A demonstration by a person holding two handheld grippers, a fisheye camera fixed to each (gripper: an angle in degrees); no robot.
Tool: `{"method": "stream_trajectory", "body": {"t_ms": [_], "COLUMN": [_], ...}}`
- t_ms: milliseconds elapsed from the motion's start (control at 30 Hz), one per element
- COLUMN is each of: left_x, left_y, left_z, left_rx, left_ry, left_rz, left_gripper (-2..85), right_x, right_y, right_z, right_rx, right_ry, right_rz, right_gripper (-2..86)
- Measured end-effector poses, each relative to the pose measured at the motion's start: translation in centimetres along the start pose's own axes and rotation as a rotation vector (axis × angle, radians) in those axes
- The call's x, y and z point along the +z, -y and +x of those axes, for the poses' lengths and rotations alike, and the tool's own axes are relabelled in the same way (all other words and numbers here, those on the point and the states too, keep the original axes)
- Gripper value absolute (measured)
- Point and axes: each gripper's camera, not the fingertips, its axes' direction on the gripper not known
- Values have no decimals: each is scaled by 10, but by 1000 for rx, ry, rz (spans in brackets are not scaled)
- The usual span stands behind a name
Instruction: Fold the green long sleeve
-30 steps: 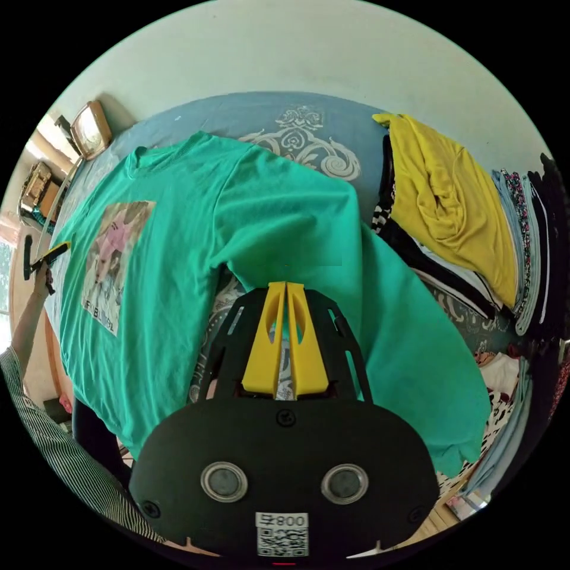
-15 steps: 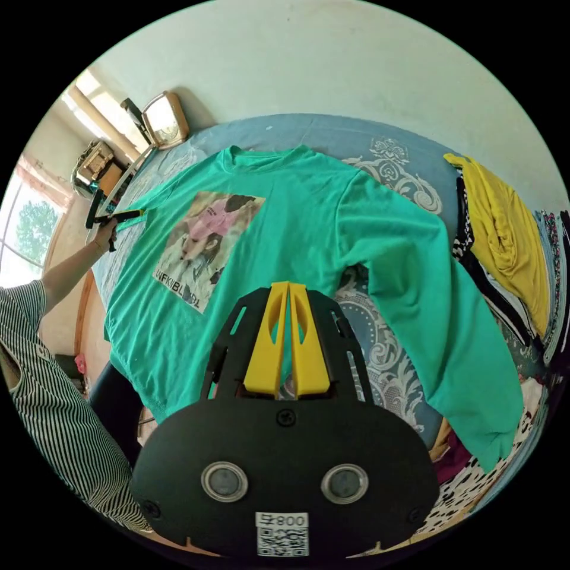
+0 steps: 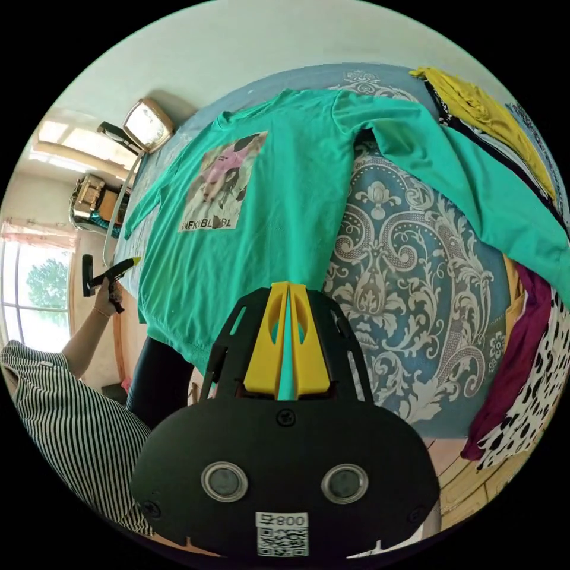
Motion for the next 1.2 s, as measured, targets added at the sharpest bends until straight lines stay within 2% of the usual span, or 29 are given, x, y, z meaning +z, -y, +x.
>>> {"method": "stream_trajectory", "body": {"t_ms": [67, 333, 467, 567, 733, 1200], "left_x": [-11, -13, 23, 26, 18, 5], "left_y": [-28, -102, -95, -97, -120, -193], "left_z": [-8, -6, 23, 32, 52, 166], "left_rx": [-36, -113, -33, -41, -60, 52], "left_ry": [-79, -150, -6, -18, 33, -63], "left_rz": [23, -13, -155, -150, -146, -60], "left_gripper": [3, 5, 3, 3, 2, 1], "right_x": [-22, -42, -33, -7, -11, -24], "right_y": [-22, -152, -175, -174, -187, -330], "right_z": [6, 16, 3, 5, 4, 37], "right_rx": [34, 193, 187, 199, 157, 360], "right_ry": [20, 42, 7, -55, -90, 62], "right_rz": [43, 21, -25, -115, -125, -61], "right_gripper": [21, 36, 36, 27, 18, 3]}}
